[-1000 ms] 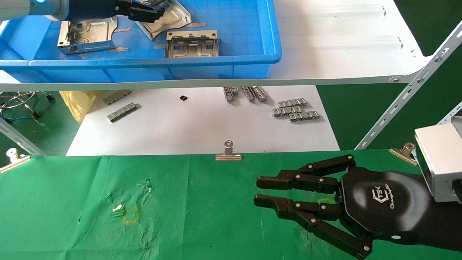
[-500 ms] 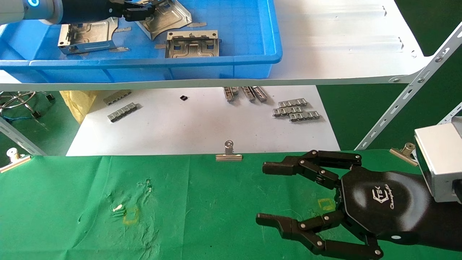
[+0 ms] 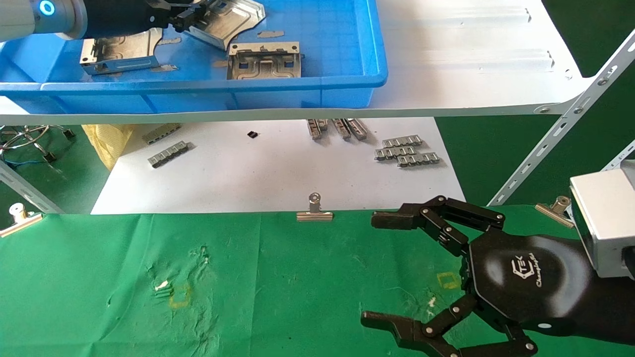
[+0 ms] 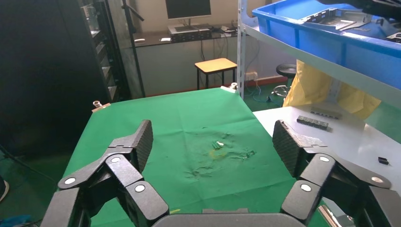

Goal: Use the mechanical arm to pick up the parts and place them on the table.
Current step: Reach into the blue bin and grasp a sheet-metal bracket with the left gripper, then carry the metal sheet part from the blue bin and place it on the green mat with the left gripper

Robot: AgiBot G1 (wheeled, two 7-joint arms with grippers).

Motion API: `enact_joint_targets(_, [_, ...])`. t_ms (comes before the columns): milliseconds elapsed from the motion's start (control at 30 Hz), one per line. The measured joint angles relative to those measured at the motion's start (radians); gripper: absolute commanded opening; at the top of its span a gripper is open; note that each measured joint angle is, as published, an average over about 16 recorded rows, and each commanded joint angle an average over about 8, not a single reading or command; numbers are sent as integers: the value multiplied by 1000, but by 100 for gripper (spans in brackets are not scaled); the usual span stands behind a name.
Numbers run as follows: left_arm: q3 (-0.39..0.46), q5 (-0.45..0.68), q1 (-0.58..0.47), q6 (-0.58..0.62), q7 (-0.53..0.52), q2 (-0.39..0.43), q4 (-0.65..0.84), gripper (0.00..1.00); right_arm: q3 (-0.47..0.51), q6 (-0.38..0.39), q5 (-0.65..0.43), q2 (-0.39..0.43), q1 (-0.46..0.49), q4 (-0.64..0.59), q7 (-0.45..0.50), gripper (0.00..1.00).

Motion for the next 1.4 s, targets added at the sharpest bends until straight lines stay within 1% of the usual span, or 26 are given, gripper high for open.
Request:
enact_joint_targets(133, [-18,-26,-10,56,23,-17,-23,0,0,0,0,0,0,0,0,100])
enact_joint_targets(233, [-34,-52,-17,132,54,-37,-46,0,0,0,0,0,0,0,0,100])
enact_joint_targets(367, [-56,-89,-25,271,112,-72,-79,0,0,0,0,0,0,0,0,100])
enact_joint_targets(633, [-94,-167,-12,597,263,-149,-145,0,0,0,0,0,0,0,0,100])
enact_joint_targets(800, [-98,-219,22,730,333,-196,-208,0,0,0,0,0,0,0,0,100])
enact_joint_targets(933, [-80,-274,69,785,356,-245,-294,0,0,0,0,0,0,0,0,100])
enact_joint_targets(1067, [-40,-343,135,800,353,-310,-416,0,0,0,0,0,0,0,0,100])
enact_joint_targets(1233, [36,-428,226,798,351,-414,-575,0,0,0,0,0,0,0,0,100])
enact_joint_targets(1400, [129,-473,314,792,400,-512,-670,0,-1,0,0,0,0,0,0,100])
